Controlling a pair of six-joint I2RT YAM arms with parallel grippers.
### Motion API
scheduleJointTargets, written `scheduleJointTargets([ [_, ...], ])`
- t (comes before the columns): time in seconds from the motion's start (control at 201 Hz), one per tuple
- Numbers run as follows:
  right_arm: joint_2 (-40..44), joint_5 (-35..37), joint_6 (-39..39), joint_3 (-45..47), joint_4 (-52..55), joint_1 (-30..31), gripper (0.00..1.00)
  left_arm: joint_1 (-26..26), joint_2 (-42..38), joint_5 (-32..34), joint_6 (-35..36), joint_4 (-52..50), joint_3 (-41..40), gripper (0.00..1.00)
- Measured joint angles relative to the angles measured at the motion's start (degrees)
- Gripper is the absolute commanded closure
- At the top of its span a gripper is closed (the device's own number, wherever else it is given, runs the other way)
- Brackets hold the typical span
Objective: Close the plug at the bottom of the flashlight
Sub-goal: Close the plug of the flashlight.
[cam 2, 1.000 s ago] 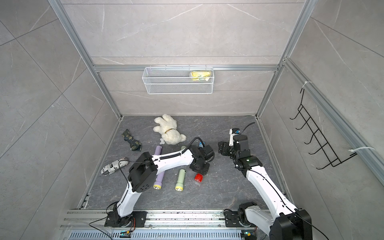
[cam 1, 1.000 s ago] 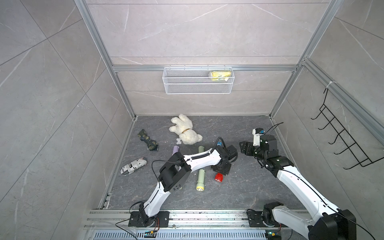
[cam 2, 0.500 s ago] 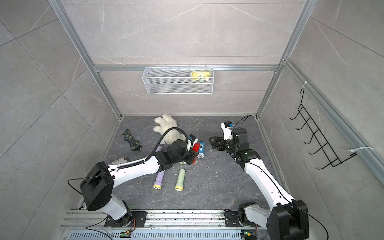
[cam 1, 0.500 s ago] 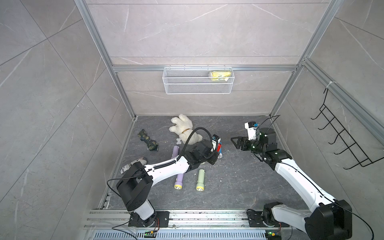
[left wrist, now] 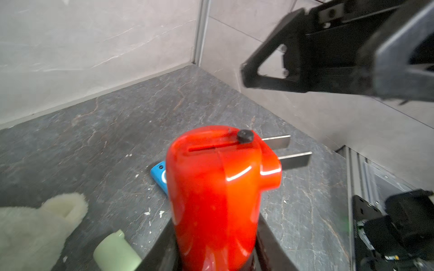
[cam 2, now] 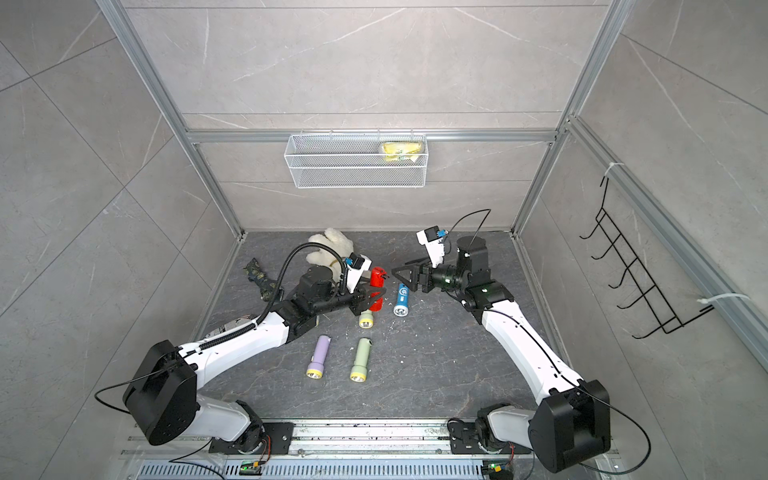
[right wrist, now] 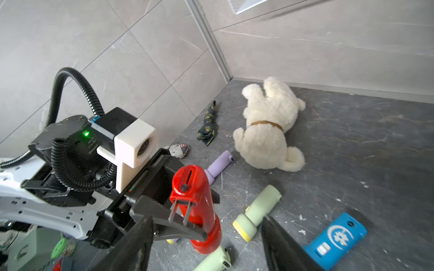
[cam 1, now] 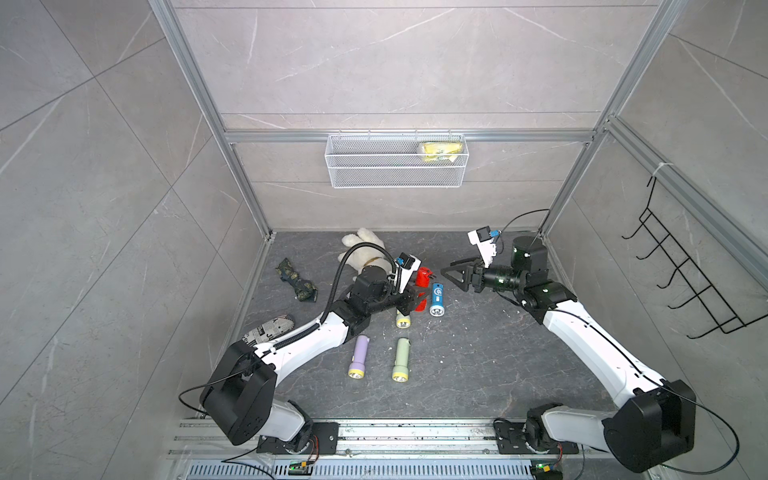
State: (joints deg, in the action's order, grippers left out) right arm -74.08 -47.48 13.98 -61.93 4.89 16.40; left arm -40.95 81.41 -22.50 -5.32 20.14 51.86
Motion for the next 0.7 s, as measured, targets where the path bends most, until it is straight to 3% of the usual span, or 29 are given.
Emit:
scheduleJointTargets([
  [0.184,-0.52,-3.78,-2.54,-2.23,1.29,3.04,0.25,0.17,-4.74,-8.72,6.21,9.09,-10.47,1.00],
  [0.388,-2.05,-7.50,-6.27,-4.94,3.21,6.91,0.27,0.79,-4.76,-15.43,8.63,10.64,-10.93,1.00],
  [0.697,-4.52,-10.12,-8.26,-4.92,6.25,7.65,0.29,1.81,-5.14,-18.43,8.81,13.14,-11.28,1.00],
])
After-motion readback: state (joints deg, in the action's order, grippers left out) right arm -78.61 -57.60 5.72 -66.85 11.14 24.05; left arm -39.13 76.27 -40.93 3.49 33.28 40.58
